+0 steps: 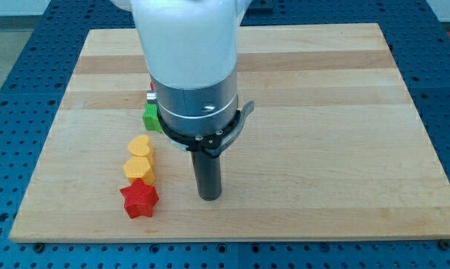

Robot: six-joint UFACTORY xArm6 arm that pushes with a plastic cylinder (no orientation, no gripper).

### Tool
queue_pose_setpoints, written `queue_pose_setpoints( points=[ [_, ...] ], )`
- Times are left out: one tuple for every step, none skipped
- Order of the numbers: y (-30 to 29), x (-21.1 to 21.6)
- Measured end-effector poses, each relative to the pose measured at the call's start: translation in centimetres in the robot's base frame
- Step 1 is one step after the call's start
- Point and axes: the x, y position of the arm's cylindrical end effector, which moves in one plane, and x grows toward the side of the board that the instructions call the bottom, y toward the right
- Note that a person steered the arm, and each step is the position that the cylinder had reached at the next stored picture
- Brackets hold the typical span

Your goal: Move the heart to the left of the green star

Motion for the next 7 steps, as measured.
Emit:
queue_pose_setpoints(
  points=[
    [0.1, 0.0],
    [-2.2, -1.7],
    [-7.2, -2.4],
    [-9.6, -4.4],
    [-13.1, -6.3],
    [-13.4, -8.9],
    [-12.5, -9.2]
  ],
)
